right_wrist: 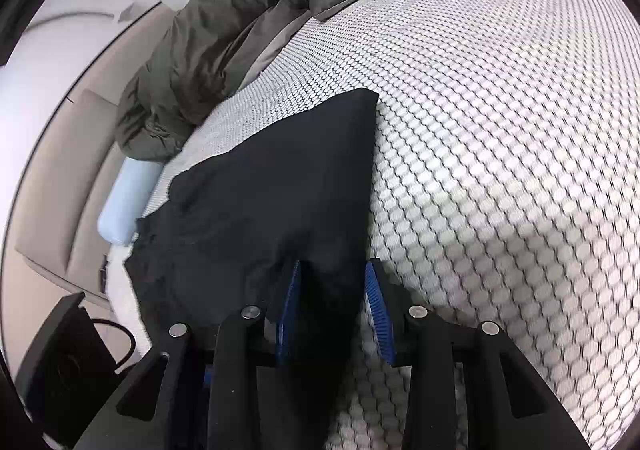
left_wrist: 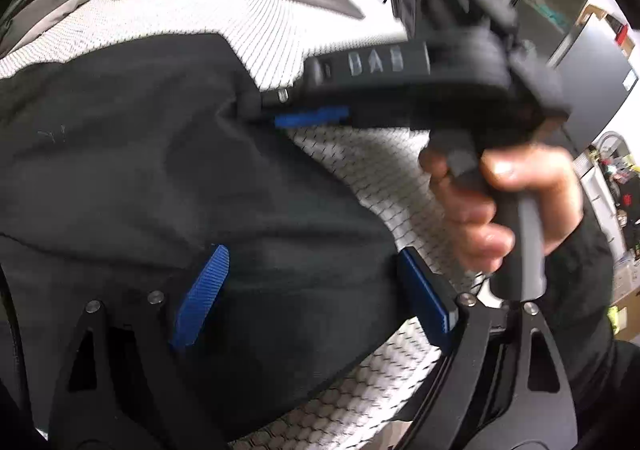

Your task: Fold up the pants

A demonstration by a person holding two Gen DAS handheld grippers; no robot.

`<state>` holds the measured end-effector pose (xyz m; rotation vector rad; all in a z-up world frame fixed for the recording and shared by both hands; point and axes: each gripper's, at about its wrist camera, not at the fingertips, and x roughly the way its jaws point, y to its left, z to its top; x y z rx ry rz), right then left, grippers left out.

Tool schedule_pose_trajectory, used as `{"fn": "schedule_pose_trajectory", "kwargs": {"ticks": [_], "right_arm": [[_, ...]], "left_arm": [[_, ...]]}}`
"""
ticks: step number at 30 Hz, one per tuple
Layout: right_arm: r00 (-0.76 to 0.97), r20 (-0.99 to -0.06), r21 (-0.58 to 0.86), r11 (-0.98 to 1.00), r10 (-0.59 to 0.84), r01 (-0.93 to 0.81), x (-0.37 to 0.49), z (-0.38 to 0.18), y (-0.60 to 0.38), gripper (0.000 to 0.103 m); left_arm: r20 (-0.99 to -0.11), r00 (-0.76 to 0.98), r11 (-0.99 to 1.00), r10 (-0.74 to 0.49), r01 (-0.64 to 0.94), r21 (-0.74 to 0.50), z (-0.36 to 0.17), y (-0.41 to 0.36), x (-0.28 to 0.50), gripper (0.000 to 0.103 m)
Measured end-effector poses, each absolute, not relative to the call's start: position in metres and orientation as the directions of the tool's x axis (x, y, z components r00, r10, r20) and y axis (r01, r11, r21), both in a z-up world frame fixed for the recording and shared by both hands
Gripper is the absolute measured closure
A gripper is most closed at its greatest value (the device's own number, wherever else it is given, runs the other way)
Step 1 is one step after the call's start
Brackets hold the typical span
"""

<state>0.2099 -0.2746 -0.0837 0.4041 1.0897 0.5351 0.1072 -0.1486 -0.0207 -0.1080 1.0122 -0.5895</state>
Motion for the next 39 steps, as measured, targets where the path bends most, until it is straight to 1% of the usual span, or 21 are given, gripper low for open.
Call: {"fn": "schedule_pose_trajectory", "kwargs": {"ticks": [2, 4, 9, 11, 12, 13, 15, 16, 17, 18, 21, 22, 23, 24, 26, 28, 32, 36, 39], "right_arm": [[0.358, -0.727, 0.550, 0.809, 0.586, -0.208, 0.217, -0.083, -0.270, 0.081], [0.378, -0.723, 0.543, 0.814, 0.578, -0.206, 0.222, -0.081, -0.270, 0.086], [0.490, -0.671, 0.554, 0.815, 0.557, -0.168, 0.238, -0.071, -0.284, 0.091], [0.502, -0.700, 0.520, 0.844, 0.508, -0.128, 0.245, -0.071, -0.287, 0.091], [0.472, -0.711, 0.528, 0.839, 0.522, -0.132, 0.245, -0.073, -0.288, 0.090], [0.423, -0.713, 0.553, 0.819, 0.560, -0.153, 0.242, -0.074, -0.287, 0.085], [0.389, -0.713, 0.556, 0.809, 0.583, -0.193, 0.232, -0.071, -0.287, 0.070], [0.388, -0.712, 0.550, 0.808, 0.586, -0.211, 0.226, -0.070, -0.287, 0.053], [0.385, -0.713, 0.546, 0.809, 0.585, -0.217, 0.222, -0.070, -0.288, 0.037], [0.368, -0.718, 0.550, 0.805, 0.591, -0.222, 0.221, -0.075, -0.289, 0.036], [0.321, -0.714, 0.578, 0.782, 0.622, -0.231, 0.225, -0.089, -0.288, 0.036], [0.325, -0.693, 0.596, 0.765, 0.643, -0.244, 0.229, -0.090, -0.287, 0.037], [0.334, -0.676, 0.609, 0.753, 0.657, -0.249, 0.233, -0.089, -0.285, 0.052], [0.346, -0.656, 0.621, 0.740, 0.671, -0.259, 0.237, -0.089, -0.285, 0.060], [0.353, -0.673, 0.600, 0.759, 0.650, -0.255, 0.243, -0.091, -0.281, 0.078], [0.375, -0.658, 0.614, 0.753, 0.653, -0.235, 0.248, -0.091, -0.283, 0.080], [0.410, -0.582, 0.714, 0.682, 0.702, -0.154, 0.266, -0.096, -0.301, 0.080], [0.451, -0.579, 0.709, 0.693, 0.679, -0.133, 0.281, -0.096, -0.307, 0.080], [0.467, -0.596, 0.677, 0.721, 0.653, -0.144, 0.287, -0.094, -0.305, 0.080]], "left_arm": [[-0.772, 0.402, 0.842, -0.493, 0.443, -0.307, -0.021, -0.153, 0.105, 0.019], [-0.773, 0.404, 0.838, -0.489, 0.462, -0.290, -0.022, -0.154, 0.101, 0.019], [-0.769, 0.397, 0.827, -0.501, 0.481, -0.291, -0.023, -0.152, 0.097, 0.019], [-0.759, 0.397, 0.823, -0.516, 0.477, -0.310, -0.022, -0.147, 0.101, 0.019], [-0.754, 0.394, 0.820, -0.525, 0.472, -0.324, -0.022, -0.144, 0.100, 0.019], [-0.751, 0.394, 0.818, -0.531, 0.470, -0.331, -0.021, -0.142, 0.099, 0.019], [-0.747, 0.392, 0.816, -0.537, 0.467, -0.341, -0.021, -0.139, 0.103, 0.019], [-0.747, 0.392, 0.816, -0.537, 0.467, -0.341, -0.021, -0.139, 0.104, 0.019], [-0.747, 0.393, 0.816, -0.536, 0.467, -0.340, -0.021, -0.138, 0.104, 0.019], [-0.748, 0.394, 0.818, -0.533, 0.465, -0.338, -0.021, -0.138, 0.104, 0.019], [-0.752, 0.396, 0.821, -0.526, 0.465, -0.330, -0.021, -0.139, 0.106, 0.019], [-0.752, 0.396, 0.821, -0.527, 0.466, -0.330, -0.020, -0.140, 0.104, 0.019], [-0.752, 0.395, 0.820, -0.528, 0.468, -0.330, -0.019, -0.141, 0.101, 0.019], [-0.752, 0.394, 0.819, -0.529, 0.469, -0.330, -0.020, -0.141, 0.101, 0.019], [-0.752, 0.393, 0.819, -0.529, 0.468, -0.331, -0.020, -0.141, 0.102, 0.019], [-0.755, 0.392, 0.819, -0.525, 0.473, -0.324, -0.021, -0.142, 0.102, 0.019], [-0.756, 0.391, 0.817, -0.524, 0.481, -0.318, -0.022, -0.142, 0.101, 0.019], [-0.758, 0.391, 0.818, -0.522, 0.481, -0.316, -0.023, -0.142, 0.101, 0.019], [-0.759, 0.389, 0.815, -0.522, 0.489, -0.310, -0.024, -0.143, 0.101, 0.019]]}}
